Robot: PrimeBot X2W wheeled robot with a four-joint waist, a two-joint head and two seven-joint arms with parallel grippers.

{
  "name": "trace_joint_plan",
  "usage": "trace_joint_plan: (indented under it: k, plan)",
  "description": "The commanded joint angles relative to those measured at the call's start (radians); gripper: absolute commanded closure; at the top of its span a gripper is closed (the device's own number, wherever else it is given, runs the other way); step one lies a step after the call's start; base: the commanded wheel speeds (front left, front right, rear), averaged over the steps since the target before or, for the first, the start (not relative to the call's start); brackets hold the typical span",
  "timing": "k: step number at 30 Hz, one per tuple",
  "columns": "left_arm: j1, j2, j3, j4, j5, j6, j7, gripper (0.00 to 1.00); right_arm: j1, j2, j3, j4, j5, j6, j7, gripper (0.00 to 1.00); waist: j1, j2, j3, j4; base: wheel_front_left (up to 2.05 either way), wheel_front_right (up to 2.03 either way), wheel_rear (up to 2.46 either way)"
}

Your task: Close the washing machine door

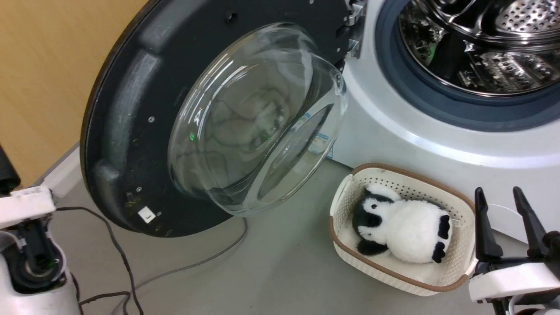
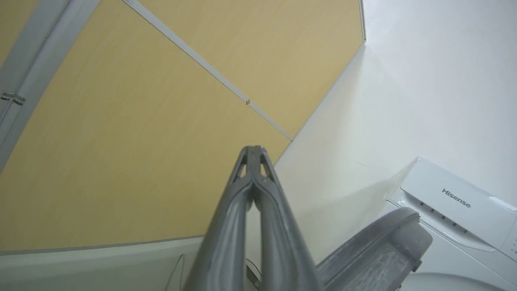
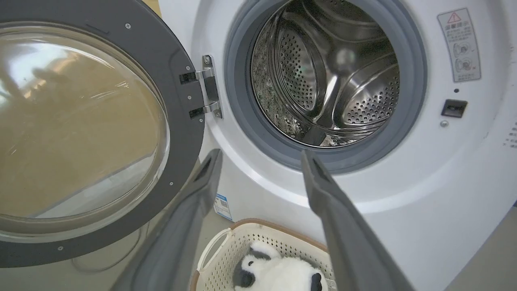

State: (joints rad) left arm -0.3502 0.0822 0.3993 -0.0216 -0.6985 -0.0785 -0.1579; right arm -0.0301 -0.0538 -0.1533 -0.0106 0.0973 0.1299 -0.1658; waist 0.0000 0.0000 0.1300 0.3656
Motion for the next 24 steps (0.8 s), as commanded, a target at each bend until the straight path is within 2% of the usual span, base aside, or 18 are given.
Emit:
trace_joint_plan:
  k: [1,5,13,24]
  plan:
    - [-0.032,0.02,0.019,0.031,-0.056,-0.007,0.006,1.0,-0.018,0.002,-0.007,-0.006,0.007,0.001,-0.01,0.0,0.0,0.0,0.007,0.01,0.0,0.0,0.0]
    - [-0.057,0.048,0.045,0.14,-0.185,-0.012,0.028,1.0,-0.021,0.003,-0.015,-0.005,0.008,0.001,-0.019,0.0,0.0,0.0,0.017,0.028,0.0,0.0,0.0]
    - [-0.094,0.055,0.046,0.331,-0.457,-0.02,0.22,1.0,-0.026,0.003,-0.023,-0.001,0.01,0.001,-0.035,0.0,0.0,0.0,0.04,0.064,0.0,0.0,0.0]
    - [-0.148,0.049,-0.023,0.471,-0.614,-0.032,0.414,1.0,-0.035,0.003,-0.039,0.002,0.014,0.001,-0.058,0.0,0.0,0.0,0.072,0.112,0.0,0.0,0.0]
